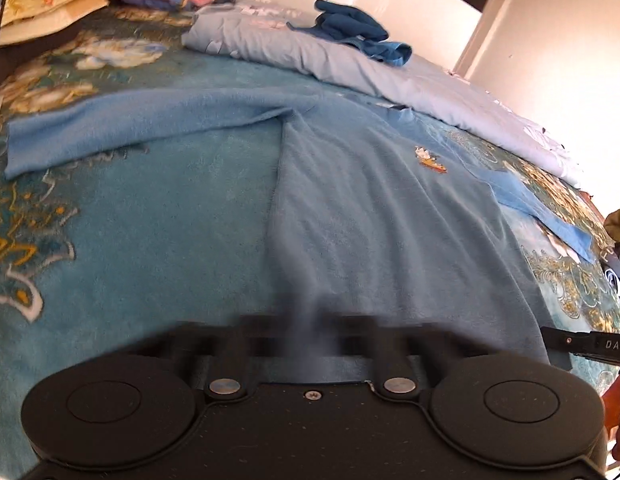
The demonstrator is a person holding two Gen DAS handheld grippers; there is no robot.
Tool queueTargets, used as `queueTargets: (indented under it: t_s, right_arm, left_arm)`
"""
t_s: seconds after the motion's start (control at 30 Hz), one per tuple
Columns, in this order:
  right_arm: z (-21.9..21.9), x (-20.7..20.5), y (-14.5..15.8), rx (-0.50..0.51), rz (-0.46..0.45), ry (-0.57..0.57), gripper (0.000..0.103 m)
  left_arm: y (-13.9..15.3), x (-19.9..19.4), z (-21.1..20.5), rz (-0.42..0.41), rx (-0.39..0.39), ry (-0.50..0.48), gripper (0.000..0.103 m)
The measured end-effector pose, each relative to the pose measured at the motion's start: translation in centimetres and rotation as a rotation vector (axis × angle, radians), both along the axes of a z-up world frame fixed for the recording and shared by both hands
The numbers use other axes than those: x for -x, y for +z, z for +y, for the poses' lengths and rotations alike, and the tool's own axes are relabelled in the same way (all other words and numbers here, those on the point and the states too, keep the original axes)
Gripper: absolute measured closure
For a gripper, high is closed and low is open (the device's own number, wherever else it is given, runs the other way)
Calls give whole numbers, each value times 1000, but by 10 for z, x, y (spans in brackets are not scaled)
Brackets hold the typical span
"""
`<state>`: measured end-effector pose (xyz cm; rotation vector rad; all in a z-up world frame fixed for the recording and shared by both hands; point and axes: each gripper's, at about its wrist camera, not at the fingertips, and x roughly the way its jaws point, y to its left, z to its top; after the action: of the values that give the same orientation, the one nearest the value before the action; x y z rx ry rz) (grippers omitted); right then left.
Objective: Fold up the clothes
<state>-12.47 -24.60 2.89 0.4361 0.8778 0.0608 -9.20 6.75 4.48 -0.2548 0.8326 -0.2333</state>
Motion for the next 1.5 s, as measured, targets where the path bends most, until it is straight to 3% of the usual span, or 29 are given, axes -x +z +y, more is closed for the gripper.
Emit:
queueTargets:
  t_s: [0.1, 0.27, 0.4, 0.53, 0.6, 0.7, 0.8, 0.9, 0.93, 1.03, 1.1, 1.27, 1.37, 1.5]
  right_arm:
    - [-7, 5, 0, -11, -17, -37, 100]
    - [-37, 19, 13, 32, -77, -93, 100]
    - [-58, 27, 17, 57, -90, -126, 100]
    - [-60, 25, 11, 81, -64, -102, 100]
    - [-58, 26, 12, 100, -68, -96, 99]
    - [-60, 25, 18, 118, -79, -95, 96]
    - [-67, 29, 24, 154, -96, -108, 87]
    - [-78, 33, 30, 194, -97, -152, 75]
    - [-81, 35, 32, 205, -96, -167, 67]
    - [-87, 34, 34, 235, -80, -193, 62]
    - [-87, 30, 33, 253, -65, -201, 57]
    - [-82, 15, 28, 259, -25, -199, 55]
    - [-76, 5, 27, 260, -19, -186, 55]
    - [-74, -5, 30, 269, -16, -176, 54]
  left_arm:
    - [11, 10, -1, -23, 19, 22, 102]
    - [36, 30, -17, -57, 58, -96, 102]
    - [29, 48, -39, -54, 7, -157, 101]
    - [17, 42, -39, 2, 4, -115, 97]
    - [23, 42, -29, -26, 6, -84, 94]
    - [32, 38, -4, -88, -6, 10, 75]
    - [37, 29, 31, -137, -36, 169, 72]
    - [36, 9, 78, -157, -59, 392, 64]
    - [35, 1, 91, -156, -56, 454, 62]
    - [23, -29, 126, -89, -61, 609, 60]
    - [12, -50, 146, 3, -52, 674, 60]
    - [2, -78, 157, -37, 24, 719, 60]
    - [-2, -88, 156, -61, 43, 776, 63]
    - [-6, -90, 154, -98, 45, 823, 103]
